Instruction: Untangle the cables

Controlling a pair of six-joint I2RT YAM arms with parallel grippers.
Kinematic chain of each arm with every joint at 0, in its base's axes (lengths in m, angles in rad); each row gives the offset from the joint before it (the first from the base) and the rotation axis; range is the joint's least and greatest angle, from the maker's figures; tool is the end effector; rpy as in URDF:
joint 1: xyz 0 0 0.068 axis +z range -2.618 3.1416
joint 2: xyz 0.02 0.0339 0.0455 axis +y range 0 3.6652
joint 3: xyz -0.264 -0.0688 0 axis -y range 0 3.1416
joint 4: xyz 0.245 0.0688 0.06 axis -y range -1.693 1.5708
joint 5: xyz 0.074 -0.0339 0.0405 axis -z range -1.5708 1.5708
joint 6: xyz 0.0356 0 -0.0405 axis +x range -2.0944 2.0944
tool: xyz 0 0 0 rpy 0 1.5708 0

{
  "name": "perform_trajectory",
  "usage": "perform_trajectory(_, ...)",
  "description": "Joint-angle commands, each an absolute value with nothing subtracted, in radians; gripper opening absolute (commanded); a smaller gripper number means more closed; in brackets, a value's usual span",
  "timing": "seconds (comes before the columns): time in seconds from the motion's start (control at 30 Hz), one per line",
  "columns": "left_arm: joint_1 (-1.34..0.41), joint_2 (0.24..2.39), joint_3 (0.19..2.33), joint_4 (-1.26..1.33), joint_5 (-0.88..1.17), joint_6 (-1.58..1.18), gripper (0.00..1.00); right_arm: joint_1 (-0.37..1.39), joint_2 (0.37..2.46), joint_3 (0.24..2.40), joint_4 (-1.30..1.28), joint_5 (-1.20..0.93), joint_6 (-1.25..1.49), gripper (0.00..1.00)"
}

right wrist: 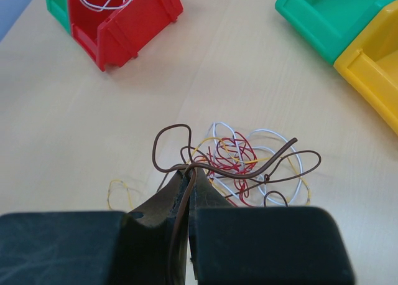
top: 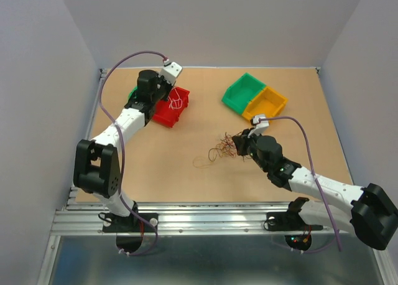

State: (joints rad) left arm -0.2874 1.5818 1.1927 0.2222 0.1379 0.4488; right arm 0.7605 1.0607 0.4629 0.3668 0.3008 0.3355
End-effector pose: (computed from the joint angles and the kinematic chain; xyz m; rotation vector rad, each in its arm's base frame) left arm 0.3631 -0.1124 0.3219 0.7181 1.5806 -0.0012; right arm 0.1757 0.1526 0.2309 -0.1691 1.8128 0.5121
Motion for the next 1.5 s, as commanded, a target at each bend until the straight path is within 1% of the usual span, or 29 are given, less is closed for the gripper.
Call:
perform_trajectory(0.0,-0.264,1.612,1.255,0.307,0.129,0.463,0.00,0.761,1.049,0.497,0.402,0.291,0.324,0.00)
perform_trajectory(0.3,-0.261,1.677,1.207,0.337,0.108,0.480,0.00,0.761,1.046,0.477,0.414,0.299,0.327,0.01)
perform_trajectory(0.57,-0.259,1.767,1.232,0.322,0.039,0.486,0.00,0.761,1.051,0.471,0.419,0.301,0.330,0.00)
perform_trajectory(0.73,-0.258,1.781,1.249,0.295,0.009,0.485,0.00,0.761,1.049,0.468,0.417,0.302,0.331,0.01)
perform_trajectory(0.77,-0.256,1.775,1.249,0.290,0.008,0.485,0.02,0.761,1.049,0.468,0.417,0.305,0.331,0.01)
perform_trajectory(0.8,-0.256,1.767,1.244,0.288,0.008,0.483,0.07,0.761,1.048,0.466,0.419,0.305,0.331,0.01)
perform_trajectory(0.83,-0.255,1.741,1.240,0.288,0.023,0.480,0.18,0.761,1.048,0.468,0.419,0.307,0.330,0.01)
perform_trajectory(0.9,-0.255,1.709,1.227,0.278,0.055,0.477,0.26,0.761,1.048,0.466,0.419,0.308,0.331,0.01)
perform_trajectory(0.93,-0.255,1.682,1.227,0.272,0.080,0.469,0.35,0.759,1.048,0.466,0.419,0.307,0.334,0.01)
perform_trajectory(1.0,-0.255,1.657,1.229,0.252,0.103,0.462,0.41,0.761,1.055,0.466,0.417,0.305,0.334,0.01)
perform_trajectory(1.03,-0.255,1.635,1.235,0.227,0.123,0.457,0.48,0.761,1.057,0.468,0.417,0.305,0.333,0.01)
perform_trajectory(1.1,-0.256,1.609,1.249,0.178,0.141,0.443,0.54,0.759,1.066,0.477,0.416,0.299,0.331,0.00)
perform_trajectory(1.17,-0.261,1.588,1.256,0.144,0.144,0.425,0.58,0.761,1.072,0.488,0.408,0.276,0.330,0.01)
perform_trajectory(1.27,-0.291,1.517,1.233,0.077,0.236,0.396,0.60,0.761,1.086,0.534,0.361,0.203,0.333,0.01)
perform_trajectory(1.37,-0.382,1.419,1.149,0.069,0.308,0.394,0.60,0.761,1.092,0.587,0.354,0.099,0.328,0.00)
perform_trajectory(1.4,-0.470,1.395,1.125,0.081,0.313,0.391,0.60,0.761,1.091,0.600,0.353,0.078,0.328,0.01)
perform_trajectory(1.47,-0.541,1.323,1.042,0.121,0.340,0.359,0.61,0.759,1.088,0.627,0.345,0.055,0.327,0.01)
